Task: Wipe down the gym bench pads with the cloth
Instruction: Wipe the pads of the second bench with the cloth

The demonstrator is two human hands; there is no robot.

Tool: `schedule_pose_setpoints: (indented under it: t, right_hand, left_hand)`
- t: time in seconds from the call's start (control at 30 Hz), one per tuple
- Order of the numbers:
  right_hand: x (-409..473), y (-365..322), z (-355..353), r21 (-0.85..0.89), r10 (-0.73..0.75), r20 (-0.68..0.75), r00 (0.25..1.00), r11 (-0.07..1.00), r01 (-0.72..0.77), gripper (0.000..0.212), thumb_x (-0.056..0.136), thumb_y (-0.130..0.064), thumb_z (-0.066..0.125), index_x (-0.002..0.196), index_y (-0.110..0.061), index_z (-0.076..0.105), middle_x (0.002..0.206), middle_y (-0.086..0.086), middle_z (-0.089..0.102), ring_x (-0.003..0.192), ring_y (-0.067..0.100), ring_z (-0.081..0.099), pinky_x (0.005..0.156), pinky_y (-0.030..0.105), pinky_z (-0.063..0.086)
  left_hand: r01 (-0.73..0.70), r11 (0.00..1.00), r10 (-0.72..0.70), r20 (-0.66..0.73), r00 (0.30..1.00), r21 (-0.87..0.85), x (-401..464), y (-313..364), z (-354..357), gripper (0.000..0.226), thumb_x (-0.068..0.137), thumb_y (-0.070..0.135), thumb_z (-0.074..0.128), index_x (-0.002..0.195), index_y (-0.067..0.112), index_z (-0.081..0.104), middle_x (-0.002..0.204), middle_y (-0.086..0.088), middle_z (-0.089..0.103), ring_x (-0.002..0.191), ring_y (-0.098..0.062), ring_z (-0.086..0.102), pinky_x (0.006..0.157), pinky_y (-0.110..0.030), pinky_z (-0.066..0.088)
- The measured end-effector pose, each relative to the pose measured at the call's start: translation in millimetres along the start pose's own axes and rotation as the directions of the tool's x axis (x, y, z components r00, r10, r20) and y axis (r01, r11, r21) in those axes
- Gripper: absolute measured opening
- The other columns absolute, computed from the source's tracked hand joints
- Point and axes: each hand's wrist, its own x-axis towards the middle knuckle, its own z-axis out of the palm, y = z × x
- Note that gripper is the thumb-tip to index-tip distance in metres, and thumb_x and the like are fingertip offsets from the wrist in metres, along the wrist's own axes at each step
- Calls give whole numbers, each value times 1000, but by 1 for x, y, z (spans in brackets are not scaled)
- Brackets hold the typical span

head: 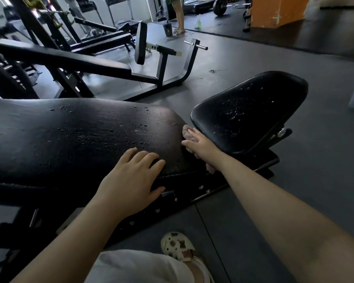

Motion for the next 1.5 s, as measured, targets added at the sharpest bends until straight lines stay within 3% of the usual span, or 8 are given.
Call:
schedule_pose_setpoints:
  t: [0.27,0.47,0.63,0.87,1.03,1.23,1.33,1.5]
  right_hand:
    - [-29,8,9,-60,-33,-105,994,998,27,62,94,-30,53,148,-15,28,158,3,15,144,15,17,109,21,14]
    - [11,-4,3,-50,64,-44,997,997,-66,63,92,-30,53,148,-11,30,145,11,41,134,25,38,111,35,28]
    - [-17,1,12,-268,31,-105,994,962,-59,64,95,-41,44,151,-22,21,159,1,12,143,27,19,116,41,16]
    - [-88,-20,43,-360,-291,-244,925,913,192,67,87,-51,24,136,-15,50,141,5,49,136,23,32,115,45,18]
    - [-117,-62,72,-163,-452,-90,887,886,435,54,90,-49,35,127,-16,59,128,2,60,128,22,47,108,46,34]
    - [-126,-171,118,-112,-755,88,650,641,759,38,93,-31,46,124,-15,60,118,-4,63,109,7,52,92,6,30]
    - [-125,-230,149,-103,-845,164,509,499,861,44,92,-36,42,125,-13,60,123,-2,62,113,7,48,95,11,29]
    - [-112,-320,214,-62,-919,242,311,305,950,43,92,-34,44,123,-9,60,123,3,63,115,20,55,100,26,36]
  left_hand:
    - [6,1000,-6,-39,999,-19,0,1,3,54,73,52,50,110,16,66,109,-6,66,99,-25,63,95,-45,46]
    - [13,1000,-13,-18,1000,-12,1,1,0,56,64,50,73,107,15,67,107,-6,66,97,-25,63,93,-46,47]
    - [26,999,-26,-12,1000,-29,0,2,-2,54,65,53,70,105,17,67,104,-3,66,95,-23,63,92,-43,48]
    - [164,986,-164,-67,984,-4,-14,-1,-15,58,75,60,39,105,20,69,104,0,68,100,-22,63,98,-39,27]
    - [306,952,-305,-99,947,-6,-62,-28,-43,56,77,57,37,105,20,69,106,2,67,102,-21,62,100,-39,34]
    - [642,747,-665,-204,718,-176,-146,-76,-88,44,78,47,46,101,19,71,103,1,66,97,-24,61,89,-35,43]
    - [723,521,-849,-195,491,-454,-184,-102,-119,18,88,27,61,96,19,74,97,1,65,91,-17,57,82,-26,44]
    - [686,179,-975,-36,217,-706,-229,-153,-144,24,95,21,52,113,14,66,104,0,67,88,-6,57,66,-7,40]
